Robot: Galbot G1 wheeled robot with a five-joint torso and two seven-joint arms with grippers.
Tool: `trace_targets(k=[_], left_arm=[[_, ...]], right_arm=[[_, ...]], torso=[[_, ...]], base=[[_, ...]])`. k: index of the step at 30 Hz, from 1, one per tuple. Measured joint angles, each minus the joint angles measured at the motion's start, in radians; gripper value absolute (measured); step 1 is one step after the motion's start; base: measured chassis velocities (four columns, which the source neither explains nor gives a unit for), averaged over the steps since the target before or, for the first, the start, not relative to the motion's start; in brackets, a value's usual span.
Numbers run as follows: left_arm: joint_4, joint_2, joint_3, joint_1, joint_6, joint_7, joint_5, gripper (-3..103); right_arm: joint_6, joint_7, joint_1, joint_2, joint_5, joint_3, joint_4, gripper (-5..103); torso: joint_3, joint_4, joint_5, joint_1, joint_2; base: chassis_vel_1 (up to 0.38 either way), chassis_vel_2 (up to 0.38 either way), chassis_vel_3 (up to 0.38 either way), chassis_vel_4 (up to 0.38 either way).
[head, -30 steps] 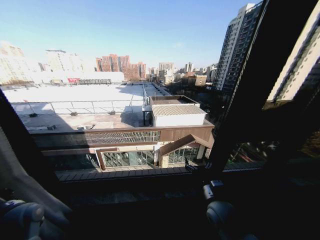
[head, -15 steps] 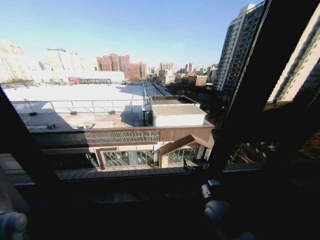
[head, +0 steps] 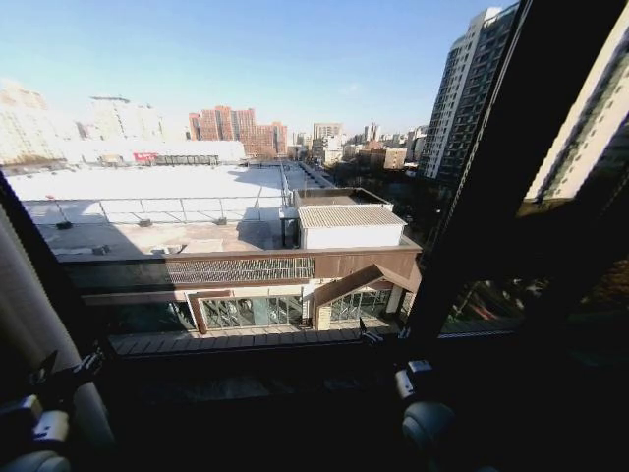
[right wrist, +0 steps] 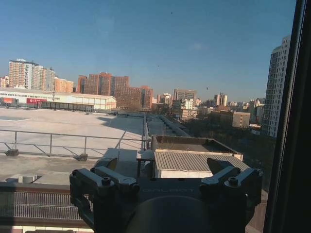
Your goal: Open the curtains by pulling them apart, changing their state from closed to fully open.
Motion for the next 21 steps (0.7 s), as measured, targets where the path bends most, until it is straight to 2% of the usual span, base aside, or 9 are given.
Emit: trace_targets(k=[1,2,3,5,7,12,15,21], left_arm=[[0.001,0.004,0.000,0.004,-0.009,0.031,-0.003,84],[0.002,0.008,0.000,0.006,-0.015,0.052,-0.008,89],[0.002,0.008,0.000,0.006,-0.015,0.052,-0.008,89],[0.014,0.017,0.006,0.005,-0.034,0.108,-0.028,97],[0.022,0.019,0.009,0.002,-0.042,0.121,-0.034,99],[0.043,0.021,0.017,-0.005,-0.069,0.126,-0.068,100],[0.054,0.028,0.019,-0.008,-0.079,0.125,-0.087,100],[0.071,0.039,0.019,-0.008,-0.095,0.123,-0.107,100]], right_arm=[[-0.005,0.001,0.000,0.004,-0.002,-0.005,0.000,100],[-0.008,0.001,0.000,0.008,-0.005,-0.011,-0.001,100],[-0.008,0.001,0.000,0.008,-0.005,-0.011,-0.001,100],[-0.010,0.002,0.003,0.020,-0.015,-0.025,-0.009,100],[-0.010,0.004,0.004,0.023,-0.017,-0.030,-0.010,100],[-0.026,0.013,0.001,0.029,-0.018,-0.034,0.007,100],[-0.060,0.025,-0.006,0.026,-0.018,-0.021,0.040,100],[-0.079,0.063,-0.022,0.000,0.000,-0.008,0.071,100]], torso=[[0.000,0.0000,0.0000,0.000,0.000],[0.000,0.0000,-0.0001,0.000,0.000],[0.000,0.0000,-0.0001,0.000,0.000],[0.000,0.0000,0.0000,0.000,0.000],[0.000,0.0000,-0.0001,0.000,0.000],[0.000,0.0000,-0.0002,0.000,0.000],[0.000,0.0000,-0.0002,0.000,0.000],[0.000,0.0000,-0.0001,0.000,0.000]], base=[[0.000,0.000,0.000,0.000],[0.000,0.000,0.000,0.000],[0.000,0.000,0.000,0.000],[0.000,0.000,0.000,0.000],[0.000,0.000,0.000,0.000],[0.000,0.000,0.000,0.000],[0.000,0.000,0.000,0.000],[0.002,-0.009,-0.002,0.013]])
